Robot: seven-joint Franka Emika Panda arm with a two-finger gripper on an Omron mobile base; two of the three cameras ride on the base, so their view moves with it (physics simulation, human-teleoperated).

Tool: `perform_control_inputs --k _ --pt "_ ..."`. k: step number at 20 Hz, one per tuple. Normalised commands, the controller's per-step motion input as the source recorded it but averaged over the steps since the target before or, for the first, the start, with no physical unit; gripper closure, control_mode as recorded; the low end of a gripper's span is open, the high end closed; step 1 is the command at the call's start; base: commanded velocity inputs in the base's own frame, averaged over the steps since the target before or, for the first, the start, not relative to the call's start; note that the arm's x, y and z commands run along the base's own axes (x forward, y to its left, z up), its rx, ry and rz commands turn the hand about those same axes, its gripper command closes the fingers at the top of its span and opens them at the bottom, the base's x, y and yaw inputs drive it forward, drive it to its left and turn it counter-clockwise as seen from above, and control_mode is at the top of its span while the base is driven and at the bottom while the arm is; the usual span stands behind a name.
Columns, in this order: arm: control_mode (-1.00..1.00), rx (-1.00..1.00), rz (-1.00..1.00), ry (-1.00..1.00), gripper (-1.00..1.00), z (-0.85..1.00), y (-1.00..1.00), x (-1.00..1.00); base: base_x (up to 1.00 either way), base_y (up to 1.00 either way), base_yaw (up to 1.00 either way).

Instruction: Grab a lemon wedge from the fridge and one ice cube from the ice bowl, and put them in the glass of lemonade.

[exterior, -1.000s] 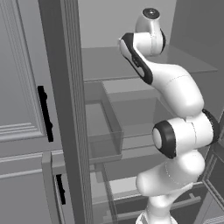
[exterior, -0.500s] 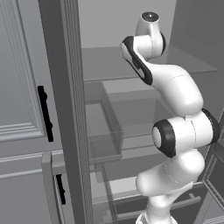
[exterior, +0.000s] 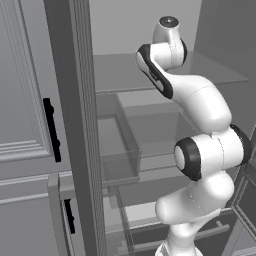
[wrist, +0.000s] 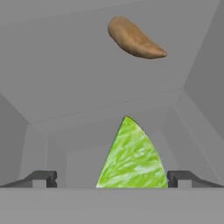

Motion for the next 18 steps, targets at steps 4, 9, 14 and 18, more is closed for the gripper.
perform_control_inputs --k 4,9,14,18 --pt "-1.0 0.0 0.0 0.02 1.0 0.0 0.0 0.0 0.0 0.0 0.0" --pt "-1.0 0.0 0.0 0.01 1.0 0.0 0.0 -0.02 0.0 0.0 0.0" --pt "-1.0 0.07 0.0 -0.09 1.0 0.0 -0.27 -0.88 0.0 0.0 0.0" --pt "-1.0 0.11 0.0 -0.24 1.0 0.0 -0.34 -1.0 0.0 0.0 0.0"
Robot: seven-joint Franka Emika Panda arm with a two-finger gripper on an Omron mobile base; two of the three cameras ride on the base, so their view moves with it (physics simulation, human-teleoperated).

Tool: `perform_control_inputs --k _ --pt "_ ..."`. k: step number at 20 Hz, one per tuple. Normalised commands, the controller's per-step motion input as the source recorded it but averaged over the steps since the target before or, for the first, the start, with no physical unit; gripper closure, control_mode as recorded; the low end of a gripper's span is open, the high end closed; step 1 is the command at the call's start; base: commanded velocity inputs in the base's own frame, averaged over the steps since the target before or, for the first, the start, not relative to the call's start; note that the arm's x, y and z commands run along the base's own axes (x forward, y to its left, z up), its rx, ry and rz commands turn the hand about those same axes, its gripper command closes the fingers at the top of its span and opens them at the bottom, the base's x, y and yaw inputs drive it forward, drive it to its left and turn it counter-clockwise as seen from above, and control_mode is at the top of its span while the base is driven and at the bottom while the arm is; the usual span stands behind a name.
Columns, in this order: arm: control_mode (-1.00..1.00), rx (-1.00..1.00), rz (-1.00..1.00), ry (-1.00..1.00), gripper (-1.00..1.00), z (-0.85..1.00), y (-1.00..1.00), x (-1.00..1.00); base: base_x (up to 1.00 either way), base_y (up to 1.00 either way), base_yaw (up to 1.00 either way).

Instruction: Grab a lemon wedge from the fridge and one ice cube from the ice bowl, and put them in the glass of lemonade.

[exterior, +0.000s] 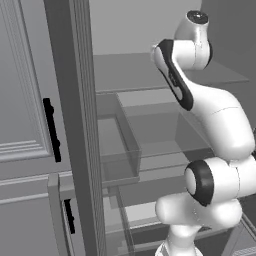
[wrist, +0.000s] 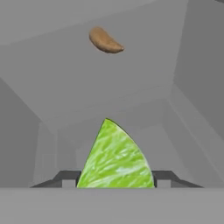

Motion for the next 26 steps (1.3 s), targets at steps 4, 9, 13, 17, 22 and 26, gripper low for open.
perform_control_inputs --k 4,9,13,17,22,26 --pt "-1.0 0.07 0.0 -0.05 1.0 0.0 -0.28 -1.0 0.0 0.0 0.0" --pt "-1.0 0.0 0.04 0.0 1.0 -0.01 -0.13 -1.0 0.0 0.0 0.0" --pt "-1.0 0.0 0.08 0.0 1.0 -0.35 0.0 -1.0 0.0 0.0 0.0" --pt "-1.0 -0.06 0.03 0.01 1.0 -0.52 0.1 -1.0 0.0 0.0 0.0" --pt "-1.0 -0.14 0.0 0.11 1.0 -0.39 0.29 -0.8 0.0 0.0 0.0" --pt "-1.0 -0.04 0.0 0.09 1.0 -0.4 0.03 -0.59 0.0 0.0 0.0"
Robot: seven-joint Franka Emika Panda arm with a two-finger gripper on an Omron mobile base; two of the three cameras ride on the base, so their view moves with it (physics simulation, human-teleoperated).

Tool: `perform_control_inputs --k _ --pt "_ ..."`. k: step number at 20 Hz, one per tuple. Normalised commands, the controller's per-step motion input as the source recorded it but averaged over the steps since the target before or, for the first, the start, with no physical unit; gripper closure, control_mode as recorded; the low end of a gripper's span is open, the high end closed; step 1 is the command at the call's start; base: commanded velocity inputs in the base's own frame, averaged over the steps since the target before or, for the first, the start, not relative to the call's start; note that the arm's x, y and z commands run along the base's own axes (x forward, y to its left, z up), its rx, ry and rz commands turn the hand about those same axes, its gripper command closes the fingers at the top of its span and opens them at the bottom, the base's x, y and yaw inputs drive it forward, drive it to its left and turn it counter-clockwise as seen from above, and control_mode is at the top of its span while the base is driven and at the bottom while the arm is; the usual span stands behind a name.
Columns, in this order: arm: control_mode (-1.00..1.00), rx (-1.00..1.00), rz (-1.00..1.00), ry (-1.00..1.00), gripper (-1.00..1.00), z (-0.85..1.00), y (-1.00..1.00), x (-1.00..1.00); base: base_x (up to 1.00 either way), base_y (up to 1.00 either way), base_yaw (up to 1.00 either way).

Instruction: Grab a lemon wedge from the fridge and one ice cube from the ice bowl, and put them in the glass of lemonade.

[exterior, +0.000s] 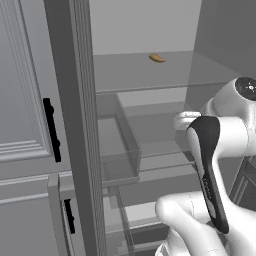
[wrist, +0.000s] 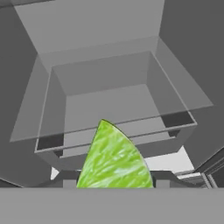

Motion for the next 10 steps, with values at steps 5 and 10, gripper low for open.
perform_control_inputs --k 5,10 --pt "-1.0 0.0 0.0 0.0 1.0 -0.15 0.01 -0.81 0.0 0.0 0.0" --pt "-1.0 0.0 0.0 0.0 1.0 0.0 0.0 0.0 0.0 0.0 0.0"
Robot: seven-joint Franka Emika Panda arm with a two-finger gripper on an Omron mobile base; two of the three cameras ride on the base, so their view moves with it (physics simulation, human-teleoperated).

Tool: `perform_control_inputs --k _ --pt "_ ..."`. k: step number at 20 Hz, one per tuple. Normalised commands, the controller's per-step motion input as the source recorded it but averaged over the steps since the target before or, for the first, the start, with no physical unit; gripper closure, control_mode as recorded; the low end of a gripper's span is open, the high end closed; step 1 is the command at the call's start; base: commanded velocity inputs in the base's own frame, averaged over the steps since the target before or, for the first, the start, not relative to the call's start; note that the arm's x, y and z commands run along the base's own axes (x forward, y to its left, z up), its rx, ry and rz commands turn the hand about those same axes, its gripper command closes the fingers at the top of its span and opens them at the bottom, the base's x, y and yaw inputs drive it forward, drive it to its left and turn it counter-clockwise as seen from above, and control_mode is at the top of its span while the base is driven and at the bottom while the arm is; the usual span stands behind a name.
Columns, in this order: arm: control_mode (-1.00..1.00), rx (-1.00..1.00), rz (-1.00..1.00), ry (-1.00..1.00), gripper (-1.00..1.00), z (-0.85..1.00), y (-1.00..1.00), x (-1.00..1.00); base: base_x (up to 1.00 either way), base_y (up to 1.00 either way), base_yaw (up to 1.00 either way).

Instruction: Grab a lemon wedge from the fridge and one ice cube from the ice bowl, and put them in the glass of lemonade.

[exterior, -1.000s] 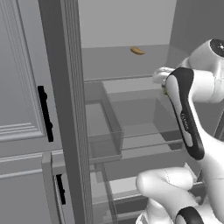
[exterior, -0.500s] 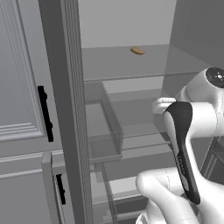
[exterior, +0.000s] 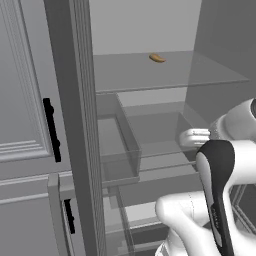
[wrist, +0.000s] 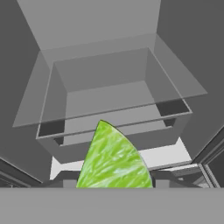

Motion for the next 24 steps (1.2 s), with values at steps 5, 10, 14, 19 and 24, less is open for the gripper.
perform_control_inputs --k 5,10,14,19,24 --pt "1.0 0.0 0.0 0.0 1.0 0.0 0.0 -0.01 -0.4 0.0 0.0" --pt "1.0 0.0 0.0 0.0 1.0 0.0 0.0 0.0 -1.0 0.02 0.0" --pt "1.0 0.0 0.0 0.0 1.0 0.0 0.0 0.0 -1.0 0.28 0.07" --pt "1.0 0.0 0.0 0.0 1.0 0.0 0.0 0.0 -0.98 0.64 0.41" --pt "1.0 0.0 0.0 0.0 1.0 0.0 0.0 0.0 -0.4 0.87 0.74"
